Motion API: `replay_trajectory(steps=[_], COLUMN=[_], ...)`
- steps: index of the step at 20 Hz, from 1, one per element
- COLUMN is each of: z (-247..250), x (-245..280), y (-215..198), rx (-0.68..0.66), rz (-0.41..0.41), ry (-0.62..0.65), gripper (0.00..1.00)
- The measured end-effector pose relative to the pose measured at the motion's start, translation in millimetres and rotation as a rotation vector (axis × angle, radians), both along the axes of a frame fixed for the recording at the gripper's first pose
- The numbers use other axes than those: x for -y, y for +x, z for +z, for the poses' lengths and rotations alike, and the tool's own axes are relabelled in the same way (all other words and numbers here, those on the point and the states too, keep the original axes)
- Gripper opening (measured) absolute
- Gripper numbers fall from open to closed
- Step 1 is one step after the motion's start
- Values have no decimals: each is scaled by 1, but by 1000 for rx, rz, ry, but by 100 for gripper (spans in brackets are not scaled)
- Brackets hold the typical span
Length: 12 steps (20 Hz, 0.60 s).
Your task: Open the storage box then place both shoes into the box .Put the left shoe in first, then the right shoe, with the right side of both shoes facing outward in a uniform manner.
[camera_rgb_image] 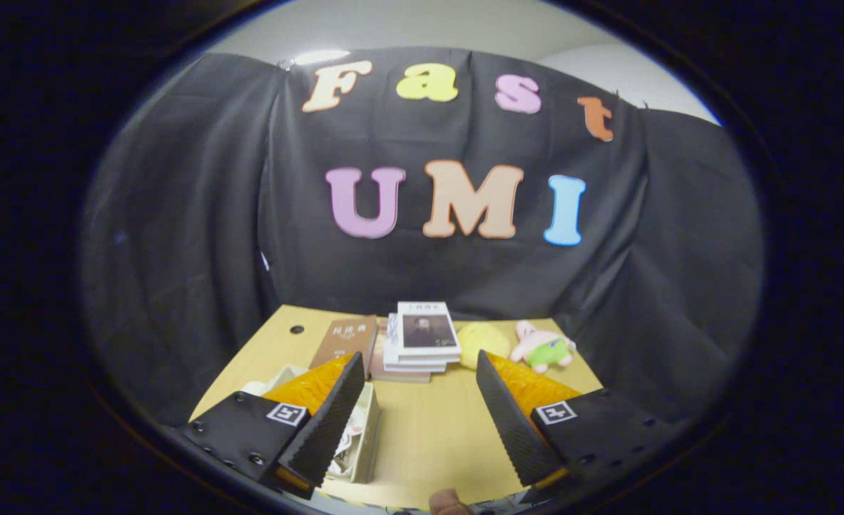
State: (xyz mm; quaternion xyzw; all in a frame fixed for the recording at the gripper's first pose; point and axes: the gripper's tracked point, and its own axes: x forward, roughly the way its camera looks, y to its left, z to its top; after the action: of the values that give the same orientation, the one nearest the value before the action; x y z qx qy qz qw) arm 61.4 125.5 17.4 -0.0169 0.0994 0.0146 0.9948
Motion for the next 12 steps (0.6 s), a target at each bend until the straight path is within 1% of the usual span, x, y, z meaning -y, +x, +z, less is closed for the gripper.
replay_trajectory(steps=[2, 4, 6, 8, 12], z=[28, 45, 50, 47, 44], x=[8, 10, 15, 25, 41], y=[-19, -42, -66, -81, -93], rx=[93, 147, 158, 158, 184], rz=[6, 19, 23, 16, 2], ry=[-4, 15, 37, 53, 48], gripper=[100, 100, 100, 99, 99])
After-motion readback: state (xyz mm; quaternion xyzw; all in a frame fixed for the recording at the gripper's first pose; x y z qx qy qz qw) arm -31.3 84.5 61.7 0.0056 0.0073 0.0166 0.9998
